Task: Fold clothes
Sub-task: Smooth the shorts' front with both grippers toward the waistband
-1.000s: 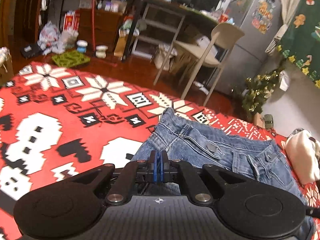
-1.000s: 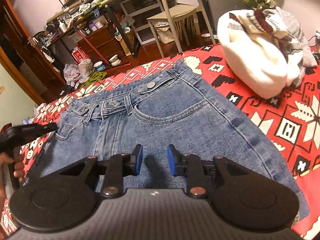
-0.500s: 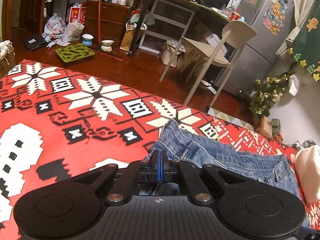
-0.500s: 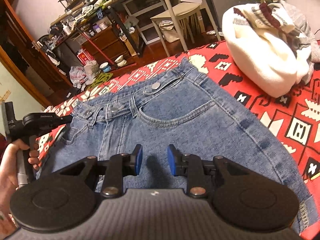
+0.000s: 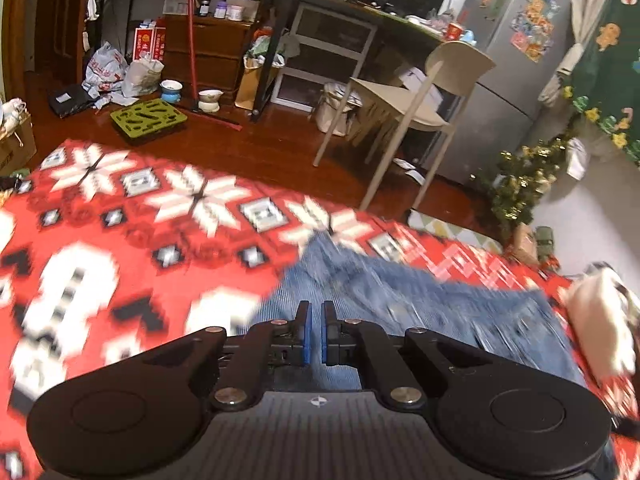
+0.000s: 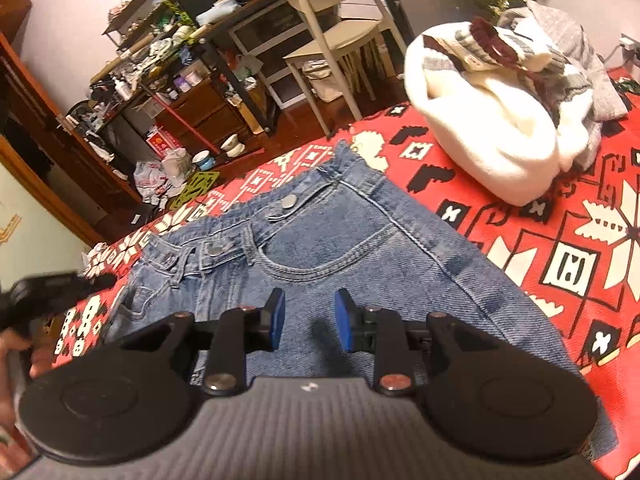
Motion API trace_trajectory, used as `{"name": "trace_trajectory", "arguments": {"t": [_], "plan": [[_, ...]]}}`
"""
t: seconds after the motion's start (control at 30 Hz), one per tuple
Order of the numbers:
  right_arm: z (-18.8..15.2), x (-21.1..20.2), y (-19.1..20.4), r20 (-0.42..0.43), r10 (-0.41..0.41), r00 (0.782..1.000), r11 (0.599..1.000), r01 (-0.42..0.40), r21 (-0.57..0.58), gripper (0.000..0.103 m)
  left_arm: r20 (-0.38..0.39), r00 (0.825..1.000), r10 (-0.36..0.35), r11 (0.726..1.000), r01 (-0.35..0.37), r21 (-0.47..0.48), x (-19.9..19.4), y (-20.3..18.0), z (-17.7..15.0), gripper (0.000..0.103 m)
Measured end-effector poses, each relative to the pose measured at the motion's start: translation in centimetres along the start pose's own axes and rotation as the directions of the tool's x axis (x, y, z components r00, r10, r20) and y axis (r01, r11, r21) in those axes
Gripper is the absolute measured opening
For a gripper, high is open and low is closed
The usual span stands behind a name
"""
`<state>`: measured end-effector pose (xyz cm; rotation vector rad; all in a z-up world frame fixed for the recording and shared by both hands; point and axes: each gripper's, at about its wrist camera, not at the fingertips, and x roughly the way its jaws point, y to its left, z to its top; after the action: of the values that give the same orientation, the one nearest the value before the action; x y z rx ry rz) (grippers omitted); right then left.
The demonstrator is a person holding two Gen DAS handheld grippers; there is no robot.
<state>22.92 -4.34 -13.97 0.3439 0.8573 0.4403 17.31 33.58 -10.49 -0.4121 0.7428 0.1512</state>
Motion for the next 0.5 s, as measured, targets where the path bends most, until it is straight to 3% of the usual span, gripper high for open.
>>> {"name": "trace_trajectory", "arguments": {"t": [0.17, 0.23, 0.5], "plan": [[-0.3, -0.7, 0.8, 0.008, 0.012, 1.0, 0.998, -0.012, -0.055, 0.027, -0.083, 0.996, -0.026, 0.997, 0.02, -0.07, -2.2, -0.1, -4.8, 0.005], [-0.5, -1.0, 1.1, 0.011, 0.017, 1.0, 0.997, -0.016, -0.077, 0.015, -0.105, 0.994, -0.031, 0.997, 0.023, -0.072, -2.5, -0.5, -5.9, 0.005], [-1.0, -2.3, 2.9, 0.069, -0.058, 0.996, 0.981, 0.07, -0.18, 0.01, -0.047, 0.999, -0.016, 0.998, 0.019, 0.065, -3.2, -2.5, -6.2, 0.005]]}}
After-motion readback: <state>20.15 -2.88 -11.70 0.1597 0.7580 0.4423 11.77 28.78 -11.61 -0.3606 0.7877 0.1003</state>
